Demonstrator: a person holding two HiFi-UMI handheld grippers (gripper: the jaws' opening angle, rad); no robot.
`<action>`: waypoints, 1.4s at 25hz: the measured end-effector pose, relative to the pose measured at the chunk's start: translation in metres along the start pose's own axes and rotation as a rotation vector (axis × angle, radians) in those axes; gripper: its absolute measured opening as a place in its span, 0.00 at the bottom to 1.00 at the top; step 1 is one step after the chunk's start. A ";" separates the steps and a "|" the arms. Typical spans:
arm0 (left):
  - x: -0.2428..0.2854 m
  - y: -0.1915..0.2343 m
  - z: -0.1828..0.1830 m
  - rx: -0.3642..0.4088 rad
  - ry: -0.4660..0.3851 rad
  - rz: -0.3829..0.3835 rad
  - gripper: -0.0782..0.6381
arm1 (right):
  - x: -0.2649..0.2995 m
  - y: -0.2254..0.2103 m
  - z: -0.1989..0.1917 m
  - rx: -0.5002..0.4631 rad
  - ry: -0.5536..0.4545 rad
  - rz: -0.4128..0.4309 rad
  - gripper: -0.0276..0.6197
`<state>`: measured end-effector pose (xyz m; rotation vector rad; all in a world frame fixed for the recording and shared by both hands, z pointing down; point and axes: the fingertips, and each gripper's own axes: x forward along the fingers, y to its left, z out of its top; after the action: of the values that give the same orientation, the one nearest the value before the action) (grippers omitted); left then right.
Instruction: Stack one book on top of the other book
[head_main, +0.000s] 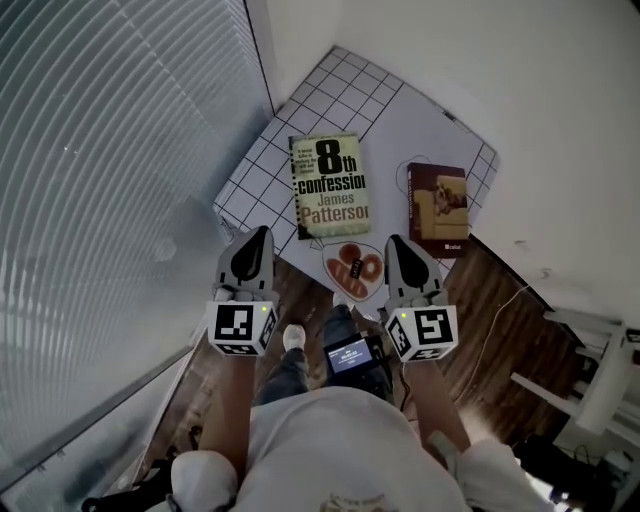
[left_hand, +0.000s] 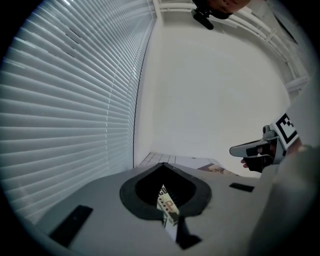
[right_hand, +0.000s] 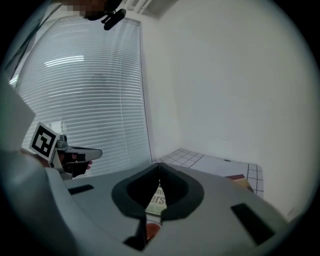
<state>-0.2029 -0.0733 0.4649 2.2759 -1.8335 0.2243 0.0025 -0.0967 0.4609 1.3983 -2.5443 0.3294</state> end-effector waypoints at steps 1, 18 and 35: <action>0.004 0.002 -0.003 -0.002 0.008 0.003 0.12 | 0.006 -0.003 -0.003 0.003 0.010 0.000 0.06; 0.048 0.016 -0.056 -0.029 0.109 -0.001 0.12 | 0.067 -0.019 -0.048 -0.003 0.107 0.035 0.06; 0.089 -0.003 -0.136 -0.160 0.310 -0.067 0.25 | 0.110 -0.038 -0.116 0.092 0.280 0.102 0.07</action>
<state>-0.1793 -0.1215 0.6181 2.0569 -1.5592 0.3810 -0.0133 -0.1691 0.6075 1.1599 -2.3991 0.6208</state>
